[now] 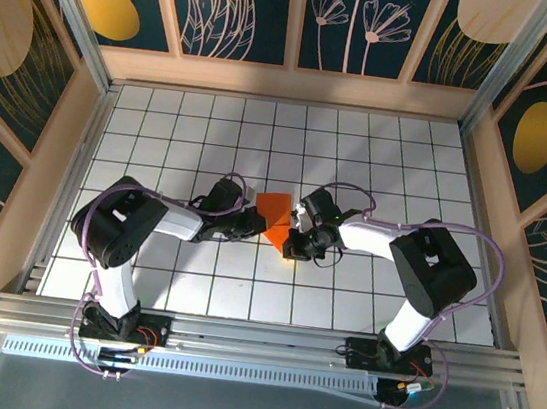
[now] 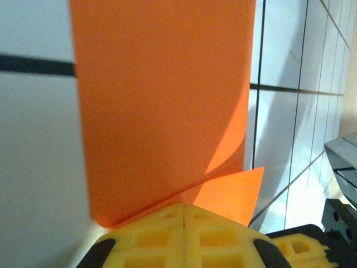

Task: Fold a paper plane with a square sheet of paper (fold left side to right side)
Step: Third fold the triangle at the center of the table.

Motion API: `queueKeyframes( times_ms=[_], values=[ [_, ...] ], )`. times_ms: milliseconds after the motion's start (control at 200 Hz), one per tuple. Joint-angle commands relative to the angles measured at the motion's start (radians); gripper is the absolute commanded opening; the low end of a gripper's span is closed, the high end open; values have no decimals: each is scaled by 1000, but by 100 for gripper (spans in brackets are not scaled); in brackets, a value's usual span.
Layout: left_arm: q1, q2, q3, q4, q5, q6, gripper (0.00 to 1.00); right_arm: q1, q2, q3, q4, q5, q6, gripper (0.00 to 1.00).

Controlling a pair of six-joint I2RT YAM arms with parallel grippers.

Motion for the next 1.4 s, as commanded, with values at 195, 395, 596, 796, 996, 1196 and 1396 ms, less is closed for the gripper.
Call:
queueKeyframes(
  times_ms=[195, 395, 596, 796, 996, 1196, 1396],
  values=[
    [145, 20, -2, -121, -123, 99, 0, 11, 92, -50, -106, 181, -26, 0],
    [178, -53, 1, -155, -136, 126, 0, 11, 89, -48, -102, 177, -24, 0],
    [162, -199, -43, -138, -97, 143, 0, 11, 86, -47, -96, 174, -23, 0],
    [38, -207, -46, -72, -13, 117, 0, 11, 87, -47, -89, 174, -19, 0],
    [-44, -92, -4, 35, 28, 59, 0, 11, 88, -47, -89, 174, -18, 0],
    [-60, 2, 56, 26, 33, 73, 0, 11, 88, -49, -86, 171, -15, 0],
    [-60, 38, 59, -31, -5, 70, 0, 11, 65, -41, -72, 139, -1, 0]
  ],
)
